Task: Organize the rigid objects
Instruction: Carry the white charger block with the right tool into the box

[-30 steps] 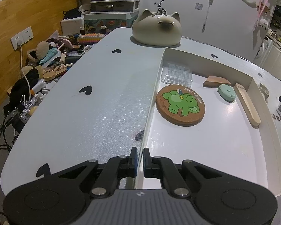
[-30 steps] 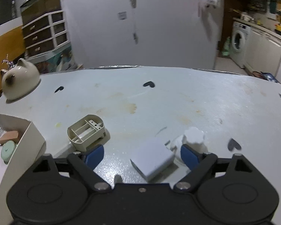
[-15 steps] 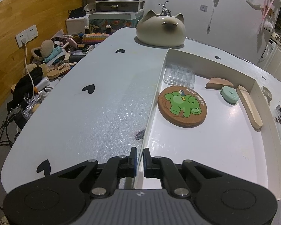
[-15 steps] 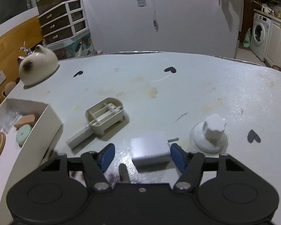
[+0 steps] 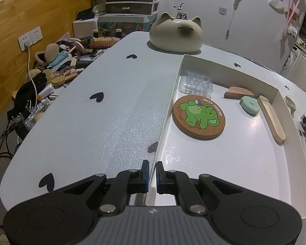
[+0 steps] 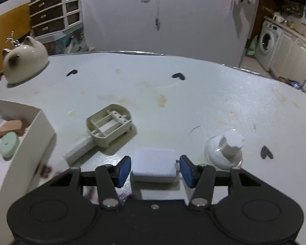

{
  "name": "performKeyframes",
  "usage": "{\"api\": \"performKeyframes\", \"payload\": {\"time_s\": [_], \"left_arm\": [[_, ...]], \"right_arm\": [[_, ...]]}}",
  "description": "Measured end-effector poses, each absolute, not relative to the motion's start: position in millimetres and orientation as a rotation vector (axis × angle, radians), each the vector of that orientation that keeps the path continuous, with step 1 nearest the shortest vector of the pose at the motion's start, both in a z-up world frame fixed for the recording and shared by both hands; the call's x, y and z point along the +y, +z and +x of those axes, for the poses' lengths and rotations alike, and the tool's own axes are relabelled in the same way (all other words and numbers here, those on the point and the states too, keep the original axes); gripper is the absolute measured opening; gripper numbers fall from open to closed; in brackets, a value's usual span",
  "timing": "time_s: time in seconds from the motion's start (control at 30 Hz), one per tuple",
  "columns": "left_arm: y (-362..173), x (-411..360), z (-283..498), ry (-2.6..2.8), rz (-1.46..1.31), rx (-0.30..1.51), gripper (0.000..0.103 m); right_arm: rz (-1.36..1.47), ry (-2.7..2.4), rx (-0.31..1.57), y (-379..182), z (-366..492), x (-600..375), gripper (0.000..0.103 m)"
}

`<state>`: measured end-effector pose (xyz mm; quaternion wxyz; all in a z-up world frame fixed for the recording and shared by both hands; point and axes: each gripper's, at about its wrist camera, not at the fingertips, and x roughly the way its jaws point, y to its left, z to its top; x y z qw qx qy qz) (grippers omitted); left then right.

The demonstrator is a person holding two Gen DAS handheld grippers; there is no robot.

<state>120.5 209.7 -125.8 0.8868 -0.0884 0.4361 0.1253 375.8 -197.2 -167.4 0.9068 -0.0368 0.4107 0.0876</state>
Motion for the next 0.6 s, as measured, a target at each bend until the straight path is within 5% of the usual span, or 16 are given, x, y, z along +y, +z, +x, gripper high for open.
{"api": "performKeyframes", "payload": {"time_s": [0.6], "left_arm": [[-128.4, 208.9, 120.0, 0.231, -0.150, 0.896, 0.006]], "right_arm": [[0.112, 0.393, 0.707, -98.1, 306.2, -134.8, 0.046]]}}
